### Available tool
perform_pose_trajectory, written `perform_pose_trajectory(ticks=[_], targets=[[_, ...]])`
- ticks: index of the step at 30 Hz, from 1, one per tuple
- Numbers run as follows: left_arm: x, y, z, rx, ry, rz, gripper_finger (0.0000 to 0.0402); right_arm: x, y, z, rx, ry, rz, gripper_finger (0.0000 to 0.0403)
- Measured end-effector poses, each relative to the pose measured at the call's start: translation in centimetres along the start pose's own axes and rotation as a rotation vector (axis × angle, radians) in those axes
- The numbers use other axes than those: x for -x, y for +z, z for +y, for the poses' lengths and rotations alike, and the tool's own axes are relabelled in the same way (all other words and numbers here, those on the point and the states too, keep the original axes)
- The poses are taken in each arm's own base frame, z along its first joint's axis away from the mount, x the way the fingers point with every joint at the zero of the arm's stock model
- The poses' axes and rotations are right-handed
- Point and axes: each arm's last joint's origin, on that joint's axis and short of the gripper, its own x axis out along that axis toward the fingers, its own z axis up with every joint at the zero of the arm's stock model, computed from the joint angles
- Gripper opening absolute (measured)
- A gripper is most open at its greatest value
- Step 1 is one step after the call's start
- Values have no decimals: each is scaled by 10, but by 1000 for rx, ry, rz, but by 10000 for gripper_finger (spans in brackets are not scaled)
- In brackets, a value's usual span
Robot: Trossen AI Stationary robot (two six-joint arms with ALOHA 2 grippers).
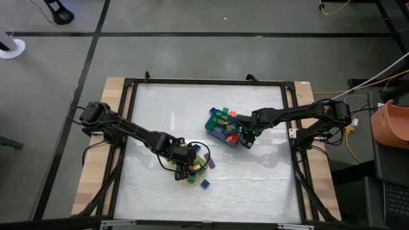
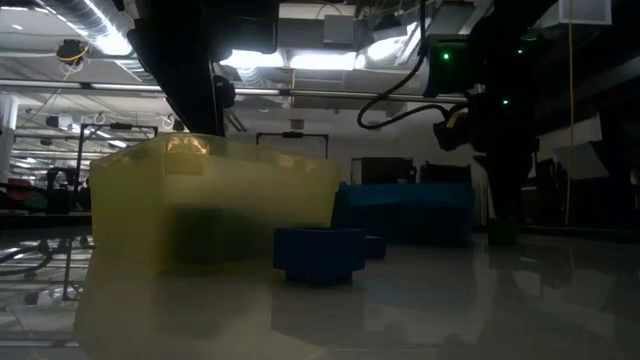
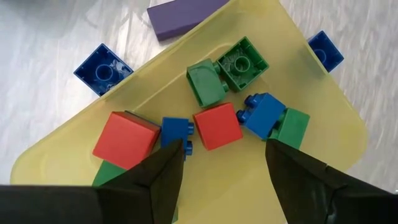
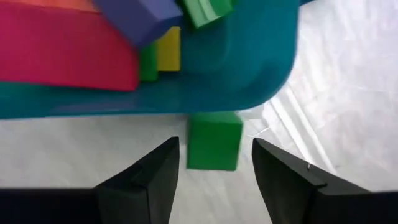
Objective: Sort blocks by size
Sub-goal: Put the small green wooden block into the yellow bin
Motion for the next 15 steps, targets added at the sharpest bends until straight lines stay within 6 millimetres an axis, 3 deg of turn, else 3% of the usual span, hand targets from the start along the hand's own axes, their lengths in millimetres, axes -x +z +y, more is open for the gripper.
perform_pose_trajectory(ticks=[15], targets=[[0,-2,-4,-13,-6,1,211,-18,3,3,6,-21,61,196]])
